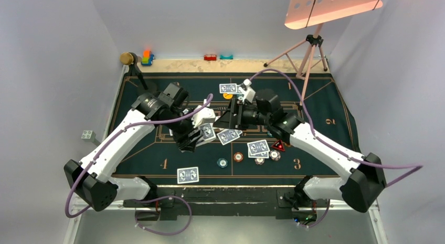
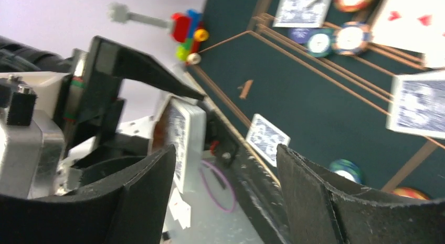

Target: Distribute texas hold em gaming equipment

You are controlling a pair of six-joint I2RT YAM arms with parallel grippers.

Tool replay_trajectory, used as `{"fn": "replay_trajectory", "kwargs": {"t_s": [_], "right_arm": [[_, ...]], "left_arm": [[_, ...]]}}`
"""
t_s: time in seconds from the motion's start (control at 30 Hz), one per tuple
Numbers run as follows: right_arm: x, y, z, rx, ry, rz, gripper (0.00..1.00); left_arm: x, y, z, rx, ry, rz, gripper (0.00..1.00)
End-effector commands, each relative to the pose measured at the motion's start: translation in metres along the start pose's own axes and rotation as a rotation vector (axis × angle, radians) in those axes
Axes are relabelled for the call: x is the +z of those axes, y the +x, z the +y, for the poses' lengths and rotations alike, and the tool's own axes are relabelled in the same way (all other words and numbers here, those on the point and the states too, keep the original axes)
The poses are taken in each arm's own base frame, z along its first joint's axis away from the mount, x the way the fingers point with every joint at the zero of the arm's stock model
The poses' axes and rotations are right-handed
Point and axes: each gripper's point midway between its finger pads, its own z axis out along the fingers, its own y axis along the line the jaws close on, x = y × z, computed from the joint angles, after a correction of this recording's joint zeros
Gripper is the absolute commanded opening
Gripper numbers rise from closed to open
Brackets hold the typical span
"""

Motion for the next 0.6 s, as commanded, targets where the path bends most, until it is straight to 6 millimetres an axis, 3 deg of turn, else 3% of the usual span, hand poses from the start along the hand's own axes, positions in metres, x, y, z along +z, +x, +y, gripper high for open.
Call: {"fn": "replay_trajectory", "kwargs": {"t_s": [0.0,0.37,0.57], "right_arm": [[-0.003,0.004,0.076,-0.016,-0.420,0.075,0.75],[0.017,0.015,0.084,0.035,-0.498,0.174,0.74],[0.029,0.023,0.086,0.051,-0.496,0.226,0.67]], "left_arm": [[-0.007,-0.015,-0.002,0.037,-0.019,-0.082,0.00],[-0.009,-0.021,0.003,0.038,-0.039,-0.097,0.00],[-0.009,-0.025,0.009,0.027,-0.065,-0.099,0.00]]}}
